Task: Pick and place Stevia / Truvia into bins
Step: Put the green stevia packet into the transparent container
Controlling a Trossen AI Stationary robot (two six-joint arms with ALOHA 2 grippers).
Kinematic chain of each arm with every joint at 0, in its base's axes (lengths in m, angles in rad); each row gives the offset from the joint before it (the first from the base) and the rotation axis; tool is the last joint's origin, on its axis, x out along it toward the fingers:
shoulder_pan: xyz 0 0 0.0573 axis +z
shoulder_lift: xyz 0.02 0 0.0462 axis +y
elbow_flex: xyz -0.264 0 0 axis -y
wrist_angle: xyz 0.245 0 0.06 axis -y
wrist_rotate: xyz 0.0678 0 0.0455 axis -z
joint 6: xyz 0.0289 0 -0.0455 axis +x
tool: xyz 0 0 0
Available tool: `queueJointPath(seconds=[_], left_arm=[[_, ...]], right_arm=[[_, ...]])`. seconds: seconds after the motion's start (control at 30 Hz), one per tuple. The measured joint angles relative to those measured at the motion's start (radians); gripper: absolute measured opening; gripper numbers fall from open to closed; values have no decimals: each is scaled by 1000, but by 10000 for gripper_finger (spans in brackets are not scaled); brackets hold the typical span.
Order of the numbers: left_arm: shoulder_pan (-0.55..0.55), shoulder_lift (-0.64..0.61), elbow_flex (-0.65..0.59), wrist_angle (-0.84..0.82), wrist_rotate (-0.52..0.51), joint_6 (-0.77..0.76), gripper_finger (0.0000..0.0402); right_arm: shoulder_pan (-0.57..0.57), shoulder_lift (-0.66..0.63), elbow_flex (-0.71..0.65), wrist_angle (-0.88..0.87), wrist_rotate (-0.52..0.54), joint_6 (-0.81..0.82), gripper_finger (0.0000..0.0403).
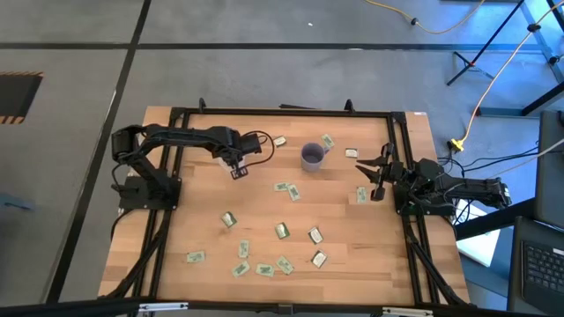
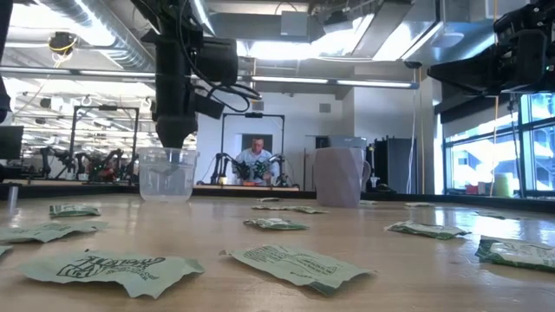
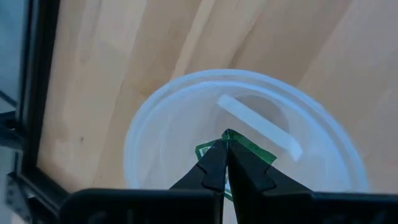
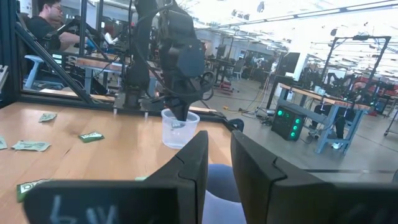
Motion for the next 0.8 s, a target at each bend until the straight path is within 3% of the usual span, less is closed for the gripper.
queueJointPath(seconds=[0.13, 0.43, 0.7, 0.8], left_arm=[[0, 0, 0, -3, -56, 0, 16], [-7, -21, 0, -53, -51, -21, 67], [-98, -201, 0, -62, -79, -36, 81], [-161, -285, 0, -59, -32, -36, 82]], right_arm=[[0, 0, 0, 0, 0, 0, 75], [0, 0, 0, 0, 0, 0, 75], [0, 0, 0, 0, 0, 0, 75], [0, 0, 0, 0, 0, 0, 74]])
